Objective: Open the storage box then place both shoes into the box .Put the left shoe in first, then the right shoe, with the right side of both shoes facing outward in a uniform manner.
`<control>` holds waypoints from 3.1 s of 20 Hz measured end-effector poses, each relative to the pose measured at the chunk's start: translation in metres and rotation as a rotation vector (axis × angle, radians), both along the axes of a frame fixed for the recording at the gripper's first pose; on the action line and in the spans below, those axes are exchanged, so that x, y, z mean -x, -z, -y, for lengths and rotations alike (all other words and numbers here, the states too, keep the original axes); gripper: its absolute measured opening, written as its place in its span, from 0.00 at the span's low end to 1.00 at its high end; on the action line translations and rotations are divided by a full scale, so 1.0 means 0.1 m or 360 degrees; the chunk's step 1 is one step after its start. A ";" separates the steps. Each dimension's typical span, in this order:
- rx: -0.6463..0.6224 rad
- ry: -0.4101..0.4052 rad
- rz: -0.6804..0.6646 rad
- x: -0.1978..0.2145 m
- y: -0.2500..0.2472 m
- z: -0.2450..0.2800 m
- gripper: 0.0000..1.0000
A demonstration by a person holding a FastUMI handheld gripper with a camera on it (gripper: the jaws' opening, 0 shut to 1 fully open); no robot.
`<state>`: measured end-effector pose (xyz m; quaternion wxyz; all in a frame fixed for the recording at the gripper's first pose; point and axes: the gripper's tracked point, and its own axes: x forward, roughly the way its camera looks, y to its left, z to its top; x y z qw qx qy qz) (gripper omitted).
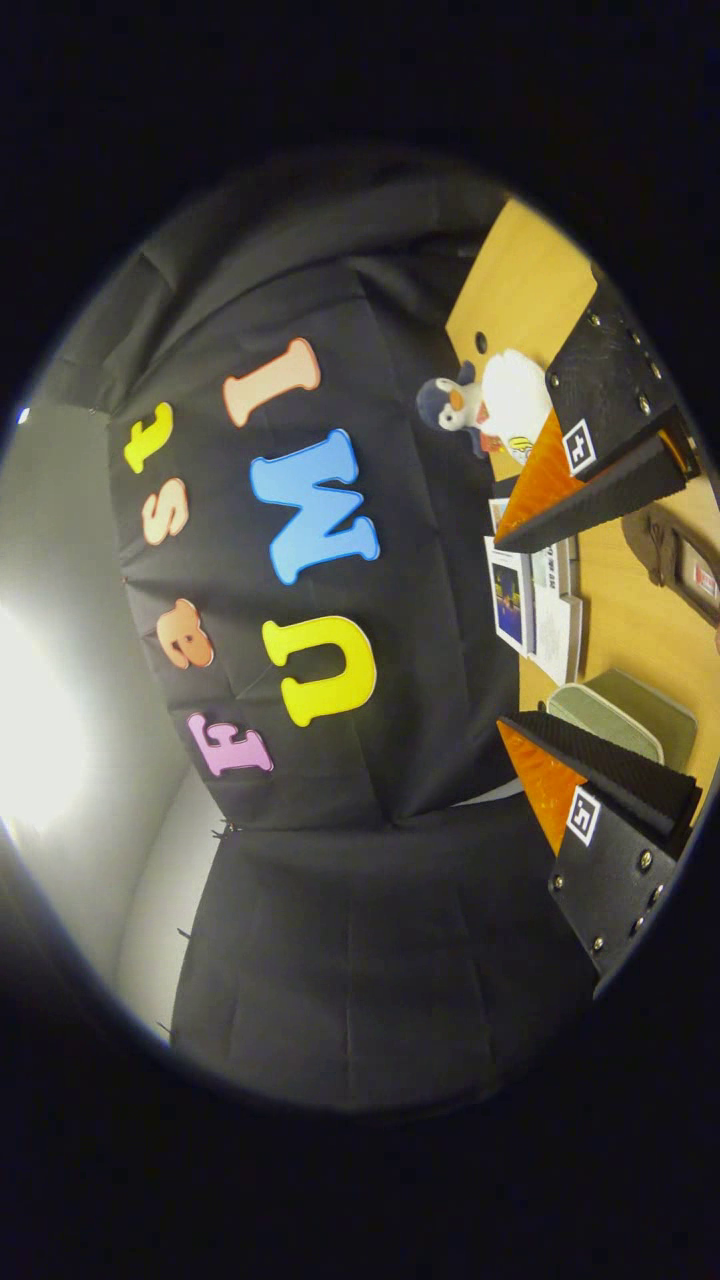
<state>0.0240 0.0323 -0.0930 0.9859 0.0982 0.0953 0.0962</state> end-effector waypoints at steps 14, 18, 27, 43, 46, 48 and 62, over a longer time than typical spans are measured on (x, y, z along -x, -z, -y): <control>-0.1128 -0.0277 -0.0844 0.14 1.14 -0.87 0.97; -0.1379 -0.0362 -0.0999 0.21 1.30 -1.19 0.97; -0.1718 -0.0351 -0.1253 0.19 1.76 -1.57 0.95; -0.1877 -0.0322 -0.1307 0.06 1.73 -1.47 0.14; -0.1792 -0.0318 -0.1272 -0.01 1.70 -1.43 0.00; -0.1735 -0.0367 -0.1277 0.02 1.52 -1.42 0.00; -0.1301 -0.0719 -0.1071 -0.20 0.15 -2.18 0.00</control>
